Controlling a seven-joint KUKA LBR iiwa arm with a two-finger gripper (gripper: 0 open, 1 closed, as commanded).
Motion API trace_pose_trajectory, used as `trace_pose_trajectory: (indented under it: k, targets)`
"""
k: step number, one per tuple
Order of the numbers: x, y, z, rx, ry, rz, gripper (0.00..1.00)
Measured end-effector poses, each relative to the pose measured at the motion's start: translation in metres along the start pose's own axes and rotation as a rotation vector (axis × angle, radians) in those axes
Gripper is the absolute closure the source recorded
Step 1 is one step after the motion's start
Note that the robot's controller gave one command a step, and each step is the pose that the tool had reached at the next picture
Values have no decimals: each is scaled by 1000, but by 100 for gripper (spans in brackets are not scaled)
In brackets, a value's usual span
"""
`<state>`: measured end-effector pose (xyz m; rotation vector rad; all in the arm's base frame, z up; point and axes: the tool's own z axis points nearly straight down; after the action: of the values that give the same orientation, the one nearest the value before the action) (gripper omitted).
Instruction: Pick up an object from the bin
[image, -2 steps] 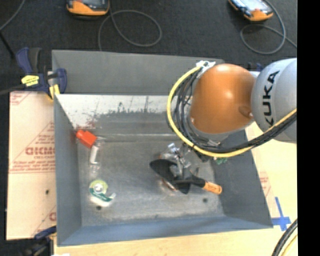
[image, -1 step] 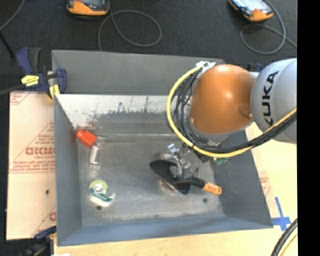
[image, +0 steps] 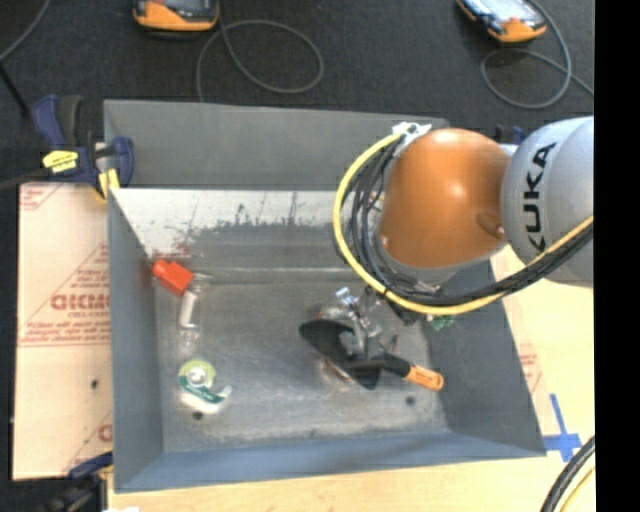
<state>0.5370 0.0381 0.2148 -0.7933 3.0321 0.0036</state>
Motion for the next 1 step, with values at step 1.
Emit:
trace_pose_trajectory:
  k: [1]
  targets:
    - [0,0,0,0,0,1,100]
